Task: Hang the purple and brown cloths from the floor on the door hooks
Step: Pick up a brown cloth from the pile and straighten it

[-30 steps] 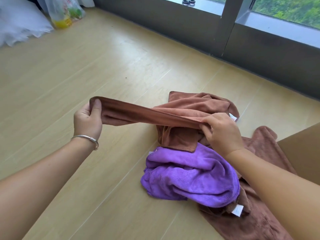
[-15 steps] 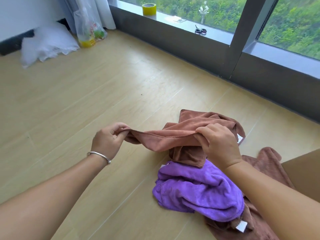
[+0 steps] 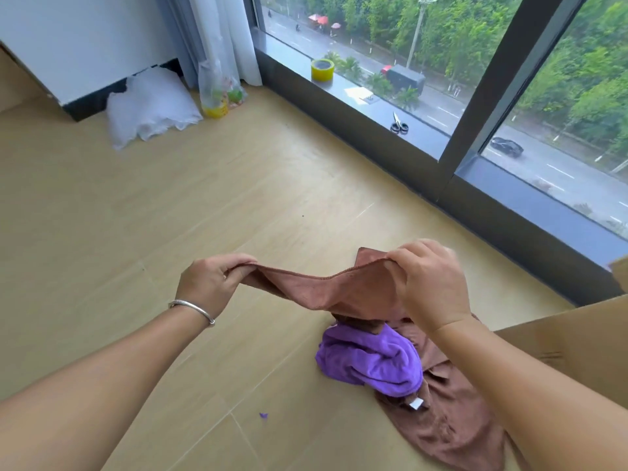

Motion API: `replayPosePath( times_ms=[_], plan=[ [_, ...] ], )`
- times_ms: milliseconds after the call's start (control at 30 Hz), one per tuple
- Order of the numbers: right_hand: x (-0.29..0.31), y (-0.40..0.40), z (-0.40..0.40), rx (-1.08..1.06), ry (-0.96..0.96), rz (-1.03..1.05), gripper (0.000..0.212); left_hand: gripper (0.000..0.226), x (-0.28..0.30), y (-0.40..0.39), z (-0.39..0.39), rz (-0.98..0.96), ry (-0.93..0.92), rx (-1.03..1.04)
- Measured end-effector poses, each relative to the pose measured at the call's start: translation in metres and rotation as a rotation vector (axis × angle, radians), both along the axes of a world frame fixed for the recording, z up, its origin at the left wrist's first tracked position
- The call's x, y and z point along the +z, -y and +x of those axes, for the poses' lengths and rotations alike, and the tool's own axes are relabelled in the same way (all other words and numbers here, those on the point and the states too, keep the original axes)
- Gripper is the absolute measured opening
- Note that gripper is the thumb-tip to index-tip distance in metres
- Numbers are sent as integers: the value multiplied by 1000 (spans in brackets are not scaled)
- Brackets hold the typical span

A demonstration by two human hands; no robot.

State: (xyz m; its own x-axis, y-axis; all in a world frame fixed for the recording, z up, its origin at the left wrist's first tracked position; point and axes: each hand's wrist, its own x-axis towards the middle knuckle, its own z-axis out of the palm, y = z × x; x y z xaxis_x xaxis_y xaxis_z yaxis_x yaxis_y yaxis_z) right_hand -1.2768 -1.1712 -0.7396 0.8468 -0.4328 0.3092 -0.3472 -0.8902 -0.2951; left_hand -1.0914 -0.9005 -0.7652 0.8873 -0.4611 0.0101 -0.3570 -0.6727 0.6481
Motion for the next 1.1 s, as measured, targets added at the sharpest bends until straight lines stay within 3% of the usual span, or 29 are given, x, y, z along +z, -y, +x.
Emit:
replayPosePath(
  times_ms=[200, 367, 567, 800, 1100],
  plan=[
    [126, -24, 18, 22, -135, -9, 10, 24, 130, -42, 5, -23, -123, -7],
    [220, -56, 37, 80, -159, -32, 10, 19, 221, -93, 14, -140, -205, 164],
    [298, -98, 70, 146, -220, -77, 15, 27, 302, -154, 24, -225, -162, 228],
    [331, -144, 134, 241, -257, -62, 16, 19, 351, -235, 59, -121, -46, 322],
    [318, -241, 206, 305, -294, -102, 21, 13, 336, -336, 81, -65, 39, 537]
  ],
)
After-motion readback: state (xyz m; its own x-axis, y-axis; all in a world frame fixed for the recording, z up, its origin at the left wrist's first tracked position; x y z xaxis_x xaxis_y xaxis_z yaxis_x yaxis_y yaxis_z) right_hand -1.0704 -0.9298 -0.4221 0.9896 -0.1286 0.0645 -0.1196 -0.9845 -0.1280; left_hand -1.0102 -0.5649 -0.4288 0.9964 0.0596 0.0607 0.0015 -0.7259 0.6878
